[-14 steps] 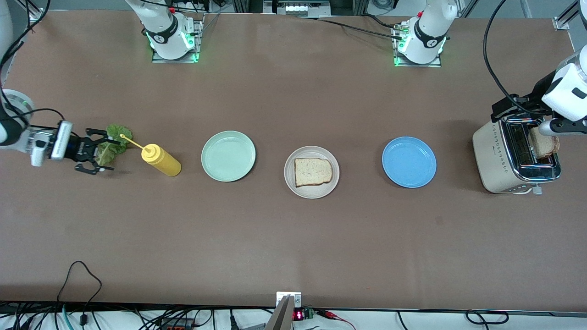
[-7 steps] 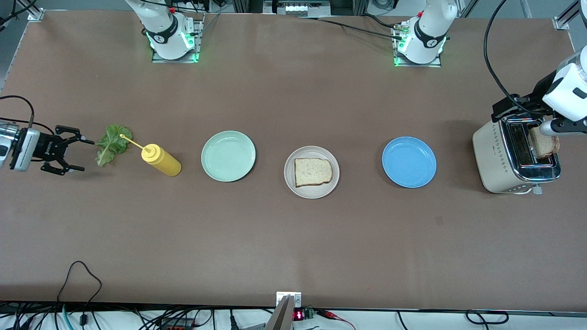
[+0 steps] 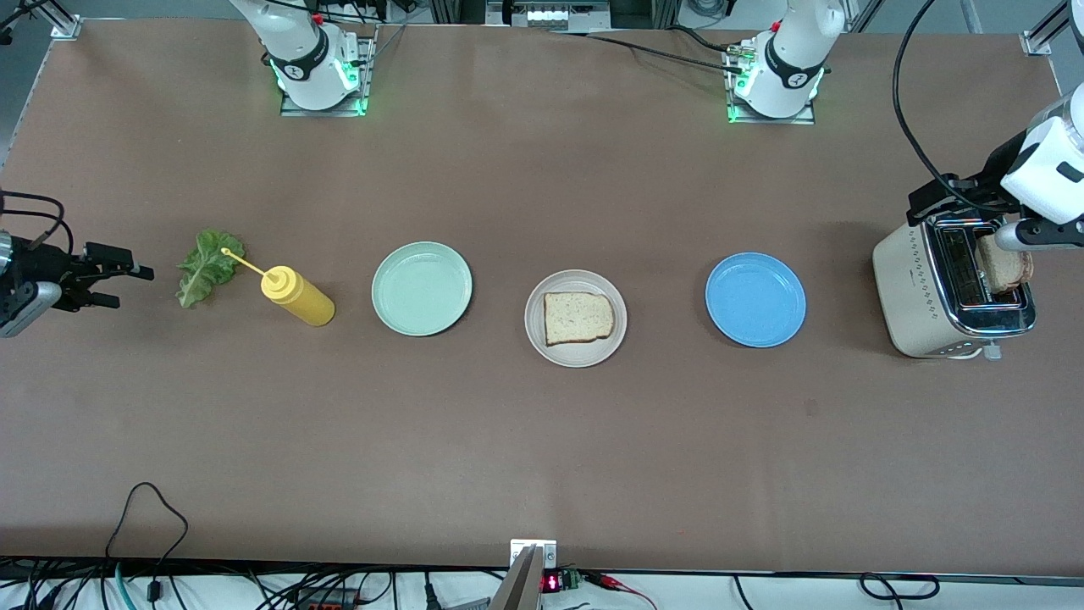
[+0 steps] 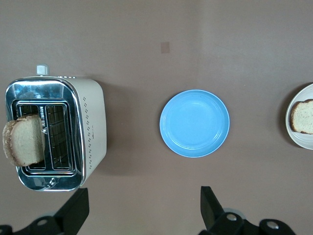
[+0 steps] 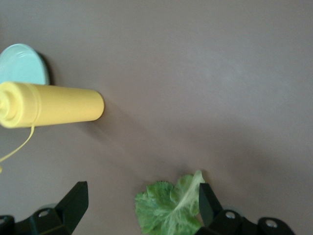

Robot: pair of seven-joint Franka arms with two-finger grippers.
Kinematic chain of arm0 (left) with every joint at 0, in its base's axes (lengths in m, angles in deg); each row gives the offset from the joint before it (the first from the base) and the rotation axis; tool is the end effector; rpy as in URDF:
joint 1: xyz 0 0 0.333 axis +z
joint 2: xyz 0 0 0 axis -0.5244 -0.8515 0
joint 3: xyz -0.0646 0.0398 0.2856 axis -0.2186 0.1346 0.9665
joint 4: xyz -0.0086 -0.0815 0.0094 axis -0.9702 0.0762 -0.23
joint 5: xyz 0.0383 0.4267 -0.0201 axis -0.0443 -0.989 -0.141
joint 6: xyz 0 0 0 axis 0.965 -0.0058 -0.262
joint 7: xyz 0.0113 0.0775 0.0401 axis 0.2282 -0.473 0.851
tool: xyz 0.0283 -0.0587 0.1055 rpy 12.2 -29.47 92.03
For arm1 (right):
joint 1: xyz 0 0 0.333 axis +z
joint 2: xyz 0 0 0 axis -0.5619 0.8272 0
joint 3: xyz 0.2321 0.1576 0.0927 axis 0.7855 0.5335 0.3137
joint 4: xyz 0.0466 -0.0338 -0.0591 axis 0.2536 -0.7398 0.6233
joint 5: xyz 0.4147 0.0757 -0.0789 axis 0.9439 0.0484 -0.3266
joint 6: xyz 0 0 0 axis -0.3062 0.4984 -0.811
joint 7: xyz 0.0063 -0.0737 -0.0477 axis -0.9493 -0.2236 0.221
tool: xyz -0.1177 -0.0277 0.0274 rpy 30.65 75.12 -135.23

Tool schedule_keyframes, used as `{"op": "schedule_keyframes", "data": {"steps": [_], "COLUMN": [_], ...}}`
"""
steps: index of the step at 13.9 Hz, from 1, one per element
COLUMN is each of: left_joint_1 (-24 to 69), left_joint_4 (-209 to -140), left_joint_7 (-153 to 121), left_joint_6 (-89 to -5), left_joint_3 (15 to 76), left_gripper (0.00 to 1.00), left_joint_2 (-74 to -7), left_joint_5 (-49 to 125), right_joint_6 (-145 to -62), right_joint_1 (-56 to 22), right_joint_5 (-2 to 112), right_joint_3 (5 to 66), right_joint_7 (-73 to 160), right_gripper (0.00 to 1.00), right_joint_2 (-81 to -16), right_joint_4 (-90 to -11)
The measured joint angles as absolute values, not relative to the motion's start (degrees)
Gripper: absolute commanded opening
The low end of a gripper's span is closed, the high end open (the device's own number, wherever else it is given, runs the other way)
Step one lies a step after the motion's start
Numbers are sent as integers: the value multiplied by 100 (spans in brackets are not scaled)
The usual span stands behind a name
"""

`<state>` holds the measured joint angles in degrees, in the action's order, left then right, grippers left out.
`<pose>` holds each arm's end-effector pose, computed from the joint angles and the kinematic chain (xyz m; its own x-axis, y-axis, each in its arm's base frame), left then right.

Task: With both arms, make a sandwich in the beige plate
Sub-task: 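Grasp the green lettuce leaf with the right gripper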

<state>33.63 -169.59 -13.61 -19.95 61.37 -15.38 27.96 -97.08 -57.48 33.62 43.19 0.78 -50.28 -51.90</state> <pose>0.5886 -0.0010 0.5410 0.9941 0.0681 -0.0849 0.0667 -0.9976 -0.0201 0.6112 -0.2114 0.2900 0.9422 0.3342 0.0242 0.3224 -0.8844 -0.3374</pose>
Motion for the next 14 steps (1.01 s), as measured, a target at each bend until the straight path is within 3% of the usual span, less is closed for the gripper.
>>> {"op": "schedule_keyframes", "data": {"steps": [9,14], "left_joint_1": [3367,3371], "left_joint_4": [-16959,-16959], "left_joint_7": [-1361,-1361], "left_joint_6": [-1994,-1989], "left_joint_3": [6142,6143], "left_gripper": [100,100], "left_joint_2": [-1539,-1543], "left_joint_5": [2796,2796], "right_joint_6": [-10413,-10942], "right_joint_1": [-5068,-5023], "right_joint_5": [2074,1383], "right_joint_3": [4334,4318], "right_joint_7": [4322,5077], "right_gripper": [100,100], "right_joint_2": [-4801,-4519], "right_joint_4": [-5569,-5961]}}
